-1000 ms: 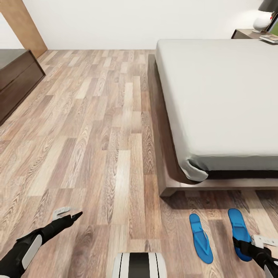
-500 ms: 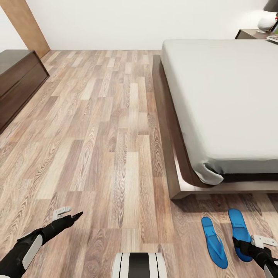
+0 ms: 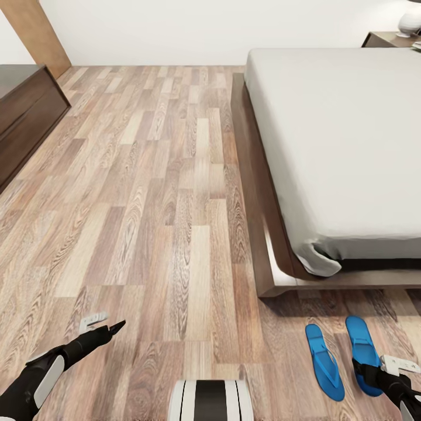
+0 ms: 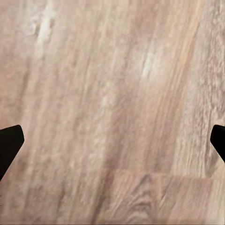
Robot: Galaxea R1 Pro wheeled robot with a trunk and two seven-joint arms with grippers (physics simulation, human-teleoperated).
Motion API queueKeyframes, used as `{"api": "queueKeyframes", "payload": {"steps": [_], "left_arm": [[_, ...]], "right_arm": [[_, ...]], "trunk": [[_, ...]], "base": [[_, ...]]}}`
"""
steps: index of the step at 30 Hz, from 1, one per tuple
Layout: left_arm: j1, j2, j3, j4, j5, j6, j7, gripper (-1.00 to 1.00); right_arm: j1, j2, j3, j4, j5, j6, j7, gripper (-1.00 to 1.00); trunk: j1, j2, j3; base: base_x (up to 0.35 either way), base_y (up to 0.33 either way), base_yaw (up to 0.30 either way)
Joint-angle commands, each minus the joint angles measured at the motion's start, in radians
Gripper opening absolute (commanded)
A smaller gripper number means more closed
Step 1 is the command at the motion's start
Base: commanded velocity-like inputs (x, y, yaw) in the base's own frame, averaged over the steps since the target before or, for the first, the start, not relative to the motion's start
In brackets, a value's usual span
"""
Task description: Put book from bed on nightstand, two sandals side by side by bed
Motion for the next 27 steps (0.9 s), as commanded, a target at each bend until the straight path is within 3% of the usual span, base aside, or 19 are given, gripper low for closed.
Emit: {"api": "queueKeyframes", "payload": {"steps": [1,27], "left_arm": [[0.0,0.0,0.002,0.0,0.009,0.01,-0.003,1.0],[0.0,0.0,0.002,0.0,0.009,0.01,-0.003,1.0]], "right_arm": [[-0.001,0.001,-0.008,0.0,0.006,-0.001,0.009,-1.0],[-0.001,0.001,-0.008,-0.001,0.005,-0.001,0.009,-1.0]], "trunk": [[0.0,0.0,-0.005],[0.012,-0.007,-0.105]], "base": [[0.0,0.0,0.0],[0.0,0.0,0.0]]}}
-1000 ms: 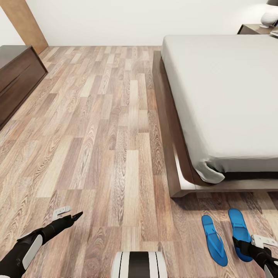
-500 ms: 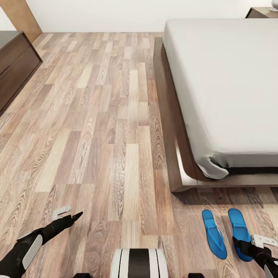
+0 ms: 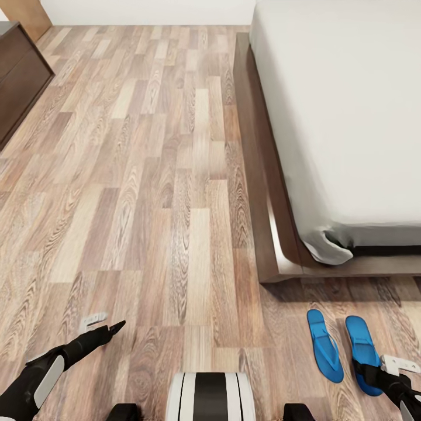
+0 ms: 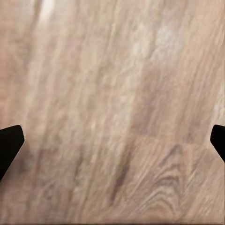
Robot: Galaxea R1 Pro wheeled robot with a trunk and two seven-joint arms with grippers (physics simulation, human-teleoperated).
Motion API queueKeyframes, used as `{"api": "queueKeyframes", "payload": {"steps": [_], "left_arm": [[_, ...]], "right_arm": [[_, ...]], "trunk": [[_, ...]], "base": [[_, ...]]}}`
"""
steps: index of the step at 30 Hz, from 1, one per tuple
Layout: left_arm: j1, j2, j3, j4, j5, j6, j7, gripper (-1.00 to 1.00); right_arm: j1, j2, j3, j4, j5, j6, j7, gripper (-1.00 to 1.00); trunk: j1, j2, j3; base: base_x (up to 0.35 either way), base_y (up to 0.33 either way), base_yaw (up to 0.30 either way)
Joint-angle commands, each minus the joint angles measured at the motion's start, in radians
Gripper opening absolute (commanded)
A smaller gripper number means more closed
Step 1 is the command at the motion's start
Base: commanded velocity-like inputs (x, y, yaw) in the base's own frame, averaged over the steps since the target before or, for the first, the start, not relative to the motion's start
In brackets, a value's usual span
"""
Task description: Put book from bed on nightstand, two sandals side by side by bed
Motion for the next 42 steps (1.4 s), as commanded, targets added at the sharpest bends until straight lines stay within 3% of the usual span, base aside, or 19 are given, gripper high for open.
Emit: {"api": "queueKeyframes", "payload": {"steps": [1,16,37,42], "left_arm": [[0.0,0.0,0.002,0.0,0.009,0.01,-0.003,1.0],[0.0,0.0,0.002,0.0,0.01,0.01,-0.003,1.0],[0.0,-0.002,0.002,0.0,0.01,0.01,-0.003,1.0],[0.0,-0.01,0.002,0.0,0.01,0.01,-0.003,1.0]], "right_arm": [[-0.001,0.001,-0.008,0.0,0.006,-0.001,0.009,-1.0],[-0.001,0.001,-0.007,0.0,0.006,-0.001,0.009,-1.0],[-0.001,0.001,-0.009,-0.004,0.001,-0.048,0.014,-1.0],[-0.001,0.001,-0.01,-0.037,0.0,-0.09,0.014,-1.0]], "trunk": [[0.0,0.0,-0.004],[0.007,-0.004,-0.062],[0.007,-0.004,-0.062],[0.007,-0.004,-0.062]], "base": [[0.0,0.0,0.0],[0.0,0.0,0.0],[0.0,0.0,0.0],[0.0,0.0,0.0]]}}
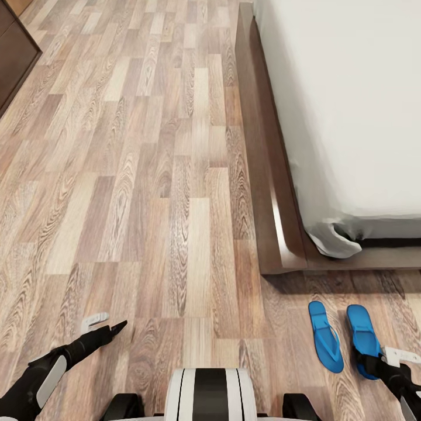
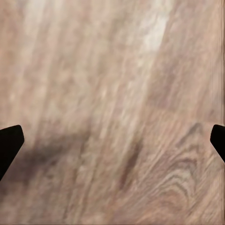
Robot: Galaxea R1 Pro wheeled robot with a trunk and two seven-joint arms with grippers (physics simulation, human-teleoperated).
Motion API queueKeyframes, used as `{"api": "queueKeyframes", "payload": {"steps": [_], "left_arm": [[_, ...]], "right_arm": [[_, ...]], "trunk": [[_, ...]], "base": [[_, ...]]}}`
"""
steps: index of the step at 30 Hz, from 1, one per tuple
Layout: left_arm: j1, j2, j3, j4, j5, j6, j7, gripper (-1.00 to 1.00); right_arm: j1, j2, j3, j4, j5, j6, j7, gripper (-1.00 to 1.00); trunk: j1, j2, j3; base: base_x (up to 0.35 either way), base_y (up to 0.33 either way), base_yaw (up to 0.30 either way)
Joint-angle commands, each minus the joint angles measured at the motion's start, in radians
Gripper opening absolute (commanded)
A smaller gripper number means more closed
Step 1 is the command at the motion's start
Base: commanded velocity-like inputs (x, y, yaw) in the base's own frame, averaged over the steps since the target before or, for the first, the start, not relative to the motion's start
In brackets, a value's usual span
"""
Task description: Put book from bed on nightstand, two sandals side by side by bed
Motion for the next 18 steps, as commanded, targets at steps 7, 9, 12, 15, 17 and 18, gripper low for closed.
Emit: {"api": "queueKeyframes", "payload": {"steps": [7,9,12,15,17,18], "left_arm": [[0.0,-0.007,0.002,0.0,0.009,0.009,-0.003,1.0],[0.0,-0.007,0.002,0.0,0.009,0.01,-0.003,1.0],[0.0,-0.007,0.002,0.0,0.009,0.01,-0.003,1.0],[0.0,-0.007,0.002,0.0,0.009,0.009,-0.003,1.0],[0.0,-0.007,0.002,0.0,0.009,0.008,-0.002,1.0],[0.0,-0.007,0.002,0.0,0.009,0.008,-0.002,1.0]], "right_arm": [[-0.001,0.001,-0.011,-0.026,0.006,-0.011,0.009,-1.0],[-0.001,0.001,-0.01,-0.028,0.006,-0.011,0.009,-1.0],[-0.001,0.001,-0.01,-0.028,0.006,-0.011,0.009,-1.0],[-0.001,0.001,-0.009,-0.028,0.007,-0.011,0.007,-1.0],[-0.001,0.001,-0.009,-0.028,0.007,-0.011,0.007,-1.0],[-0.001,0.001,-0.009,-0.028,0.007,-0.011,0.007,-1.0]], "trunk": [[0.0,0.0,0.0],[0.0,0.0,0.0],[0.0,0.0,0.0],[0.0,0.0,0.0],[0.0,0.0,0.0],[0.0,0.0,0.0]], "base": [[0.0,0.0,0.0],[0.0,0.0,0.0],[0.0,0.0,0.0],[0.002,0.0,0.0],[0.14,0.0,0.0],[0.211,0.0,0.0]]}}
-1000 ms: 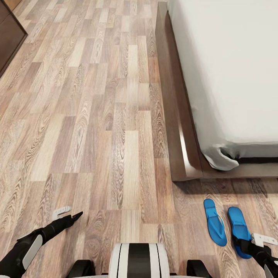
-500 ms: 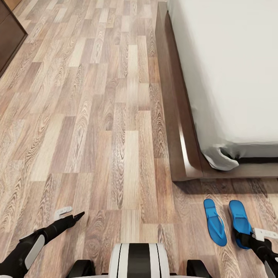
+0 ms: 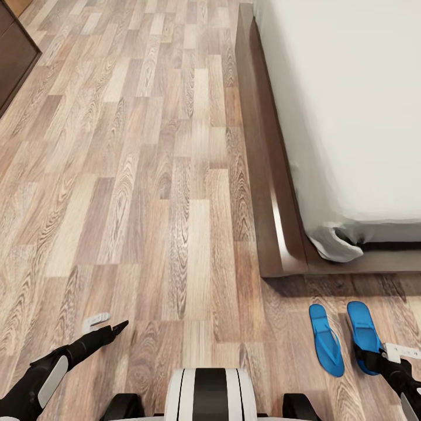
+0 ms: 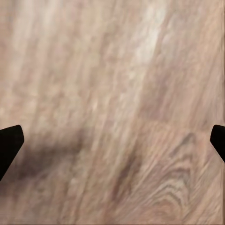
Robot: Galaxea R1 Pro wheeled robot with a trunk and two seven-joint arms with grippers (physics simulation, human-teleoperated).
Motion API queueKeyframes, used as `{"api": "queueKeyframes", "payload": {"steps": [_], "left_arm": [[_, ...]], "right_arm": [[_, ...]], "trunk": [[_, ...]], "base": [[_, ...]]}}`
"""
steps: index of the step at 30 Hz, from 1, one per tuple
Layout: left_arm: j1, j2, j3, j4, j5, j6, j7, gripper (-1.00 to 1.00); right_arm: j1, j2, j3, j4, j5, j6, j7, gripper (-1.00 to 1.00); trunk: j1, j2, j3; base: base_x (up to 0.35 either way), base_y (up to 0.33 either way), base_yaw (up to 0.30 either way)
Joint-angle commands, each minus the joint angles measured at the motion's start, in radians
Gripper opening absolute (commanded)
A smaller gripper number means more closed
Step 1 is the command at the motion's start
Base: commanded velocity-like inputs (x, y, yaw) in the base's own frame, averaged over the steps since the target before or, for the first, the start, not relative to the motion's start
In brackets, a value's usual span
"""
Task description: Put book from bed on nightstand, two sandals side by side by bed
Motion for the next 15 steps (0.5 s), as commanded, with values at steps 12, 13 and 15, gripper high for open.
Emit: {"api": "queueKeyframes", "payload": {"steps": [12,13,15], "left_arm": [[0.0,-0.005,0.003,0.0,0.008,0.008,-0.001,1.0],[0.0,-0.005,0.002,0.0,0.008,0.008,-0.001,1.0],[0.0,-0.005,0.002,0.0,0.008,0.009,0.0,1.0]], "right_arm": [[-0.001,0.001,-0.007,0.001,0.006,-0.003,0.008,-1.0],[-0.001,0.001,-0.007,0.001,0.006,-0.003,0.008,-1.0],[-0.001,0.001,-0.007,0.002,0.006,-0.003,0.008,-1.0]], "trunk": [[0.0,0.0,0.0],[0.0,0.0,0.0],[0.0,0.0,0.0]], "base": [[0.029,0.0,0.0],[0.0,0.0,0.0],[0.0,0.0,0.0]]}}
